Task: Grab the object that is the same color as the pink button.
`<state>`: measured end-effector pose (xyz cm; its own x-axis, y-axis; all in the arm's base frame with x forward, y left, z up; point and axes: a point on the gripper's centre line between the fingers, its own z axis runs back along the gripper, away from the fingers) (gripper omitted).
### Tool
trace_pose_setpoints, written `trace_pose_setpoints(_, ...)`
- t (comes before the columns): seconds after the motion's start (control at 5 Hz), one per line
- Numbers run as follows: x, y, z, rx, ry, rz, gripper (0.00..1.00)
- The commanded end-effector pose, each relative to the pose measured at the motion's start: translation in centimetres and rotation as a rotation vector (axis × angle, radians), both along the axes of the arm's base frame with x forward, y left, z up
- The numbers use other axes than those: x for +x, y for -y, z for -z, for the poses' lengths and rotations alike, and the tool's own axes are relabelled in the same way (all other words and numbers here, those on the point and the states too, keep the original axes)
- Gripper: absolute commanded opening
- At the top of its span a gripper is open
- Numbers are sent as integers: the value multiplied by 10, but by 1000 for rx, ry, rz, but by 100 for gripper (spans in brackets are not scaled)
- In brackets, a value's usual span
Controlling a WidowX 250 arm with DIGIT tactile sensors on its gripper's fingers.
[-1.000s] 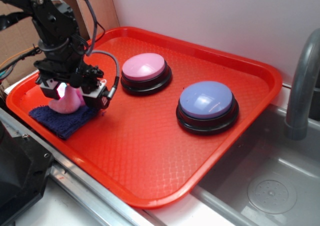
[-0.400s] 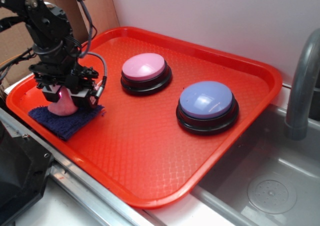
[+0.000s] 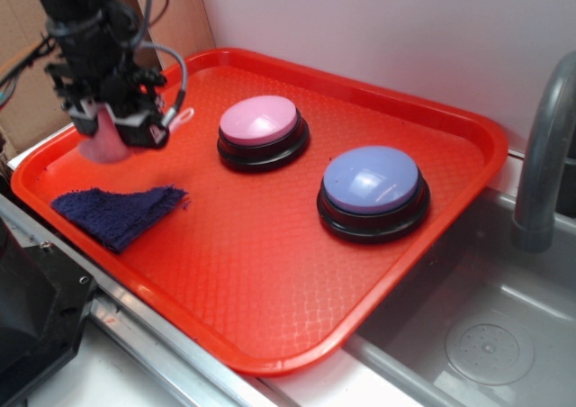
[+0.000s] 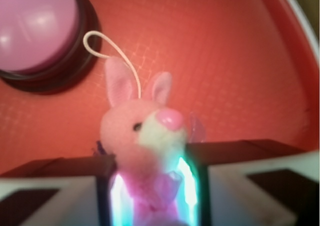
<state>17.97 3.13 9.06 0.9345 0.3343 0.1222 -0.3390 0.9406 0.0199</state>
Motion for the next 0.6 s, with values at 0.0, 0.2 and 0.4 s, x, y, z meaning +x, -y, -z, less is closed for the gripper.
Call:
trace_pose_setpoints(0.0,6,38,-62,-81,20,212,0)
trace_pose_setpoints(0.2,-3,62,-76,-145,-24,284,0)
trace_pose_setpoints(0.4,-9,58,-66,-119,-41,204,0)
